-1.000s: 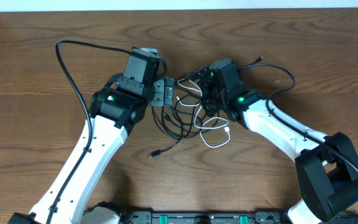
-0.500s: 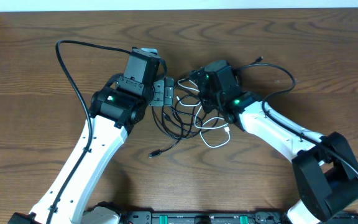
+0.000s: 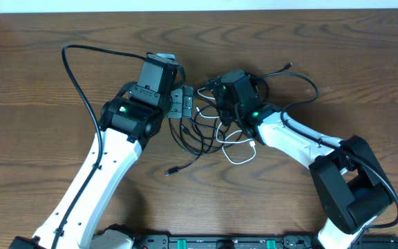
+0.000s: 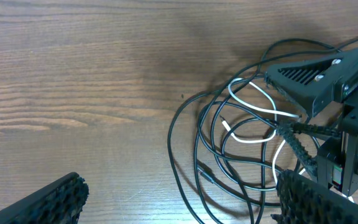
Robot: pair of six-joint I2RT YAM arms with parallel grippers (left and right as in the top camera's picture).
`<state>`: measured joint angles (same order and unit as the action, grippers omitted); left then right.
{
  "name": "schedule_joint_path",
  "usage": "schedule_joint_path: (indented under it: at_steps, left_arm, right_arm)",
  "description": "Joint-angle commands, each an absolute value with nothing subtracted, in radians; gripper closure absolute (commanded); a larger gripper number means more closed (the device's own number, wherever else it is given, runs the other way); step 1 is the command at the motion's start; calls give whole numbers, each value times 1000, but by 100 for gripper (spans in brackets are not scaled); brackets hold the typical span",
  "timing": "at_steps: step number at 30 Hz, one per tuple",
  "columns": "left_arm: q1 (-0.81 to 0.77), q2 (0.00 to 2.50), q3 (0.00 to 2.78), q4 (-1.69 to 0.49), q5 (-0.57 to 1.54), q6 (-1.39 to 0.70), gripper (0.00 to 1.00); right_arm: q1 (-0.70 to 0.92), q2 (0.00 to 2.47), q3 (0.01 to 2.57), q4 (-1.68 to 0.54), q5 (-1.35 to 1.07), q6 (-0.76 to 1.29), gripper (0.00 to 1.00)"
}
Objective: Untangle cables
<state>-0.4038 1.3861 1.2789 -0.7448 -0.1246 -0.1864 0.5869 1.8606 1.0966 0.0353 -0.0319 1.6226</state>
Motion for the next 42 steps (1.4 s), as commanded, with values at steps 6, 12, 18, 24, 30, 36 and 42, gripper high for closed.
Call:
schedule_joint_path:
  at_steps: [6, 12, 18, 24, 30, 36, 42]
  left_arm:
    - [-401, 1394, 1280, -748, -119, -189, 2]
    - [-401, 1394, 1280, -748, -119, -189, 2]
    - [-401, 1394, 1280, -748, -119, -189, 2]
    - [-401, 1394, 1280, -748, -119, -189, 2]
    - [-401, 1394, 1280, -748, -119, -189, 2]
    - [-401, 1394, 1280, -748, -119, -189, 2]
    - [-401, 1394, 1280, -748, -119, -189, 2]
  right_arm:
    - [593, 1868, 1098, 34, 22, 1615, 17]
    - [593, 1868, 1098, 34, 27, 1615, 18]
    - [593, 1868, 1098, 32, 49, 1615, 18]
    - [593, 1869, 1098, 25, 82, 1615, 25]
    - [593, 1869, 1098, 11, 89, 1615, 37]
    - [593, 1908, 1098, 12, 98, 1615, 45]
    - [593, 1936, 1098, 37, 87, 1615, 80]
